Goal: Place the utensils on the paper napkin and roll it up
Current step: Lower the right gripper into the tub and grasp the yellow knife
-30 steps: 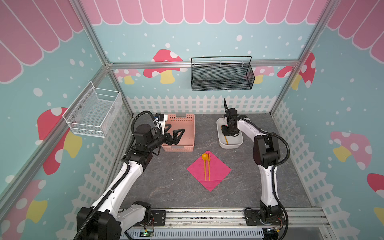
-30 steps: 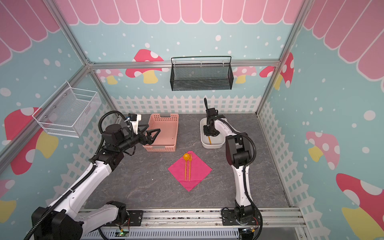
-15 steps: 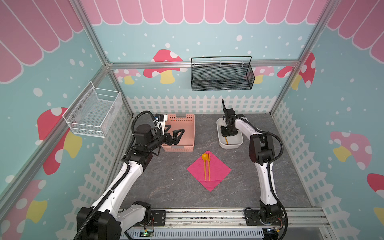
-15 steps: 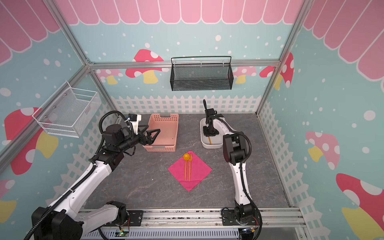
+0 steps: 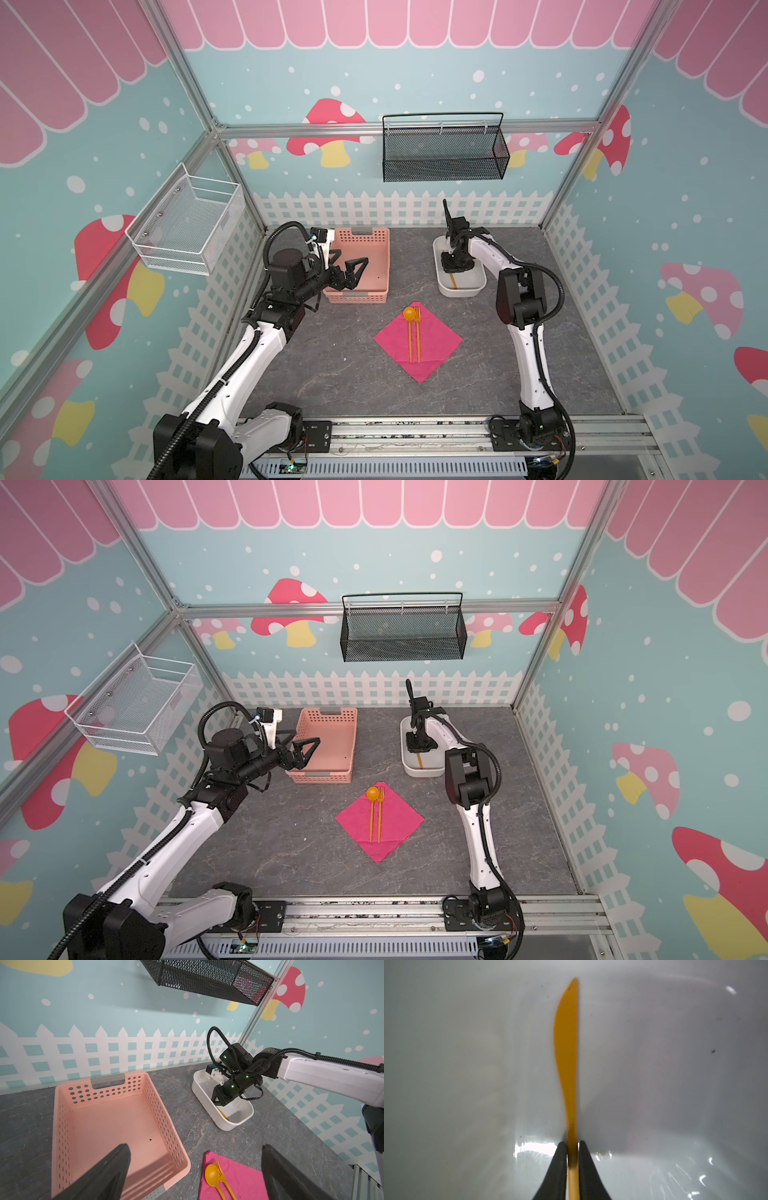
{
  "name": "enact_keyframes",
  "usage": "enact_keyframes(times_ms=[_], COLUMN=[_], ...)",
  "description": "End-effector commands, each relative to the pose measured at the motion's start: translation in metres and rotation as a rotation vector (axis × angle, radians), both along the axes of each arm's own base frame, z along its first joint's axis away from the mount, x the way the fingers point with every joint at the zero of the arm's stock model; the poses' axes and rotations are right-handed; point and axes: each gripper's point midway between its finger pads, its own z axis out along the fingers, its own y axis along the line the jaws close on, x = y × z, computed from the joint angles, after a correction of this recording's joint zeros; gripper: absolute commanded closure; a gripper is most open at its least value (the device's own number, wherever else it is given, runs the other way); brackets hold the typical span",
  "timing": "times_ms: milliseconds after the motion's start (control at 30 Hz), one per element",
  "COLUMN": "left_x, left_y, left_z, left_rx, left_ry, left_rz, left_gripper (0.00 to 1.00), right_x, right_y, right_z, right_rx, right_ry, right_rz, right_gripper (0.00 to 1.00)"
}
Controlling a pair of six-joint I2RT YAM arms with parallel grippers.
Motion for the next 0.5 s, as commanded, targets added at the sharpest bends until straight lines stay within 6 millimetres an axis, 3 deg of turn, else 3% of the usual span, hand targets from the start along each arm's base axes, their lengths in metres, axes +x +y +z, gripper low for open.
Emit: enact_keyframes(times_ms=[0, 167, 467], left_x=[0.002, 0.001, 0.001], left_y=[0.004, 0.004, 0.005], left_z=[-0.002, -0.002, 0.000], left_rx=[0.017, 0.016, 0.016], left_ry=[0.008, 0.009, 0.004], left_rz=[0.019, 0.019, 0.022], left_gripper=[0.01, 0.01, 0.01], right_x=[-0.029, -0.024, -0.012], right_y=[-0.011, -0.012, -0.008], right_z=[-0.043, -0.028, 0.021], right_rx=[-0.051, -0.049, -0.028], right_ry=[0.158, 0.127, 0.057], right_rz=[-0.004, -0.015, -0.011], right_gripper=[0.88, 0.91, 0.95])
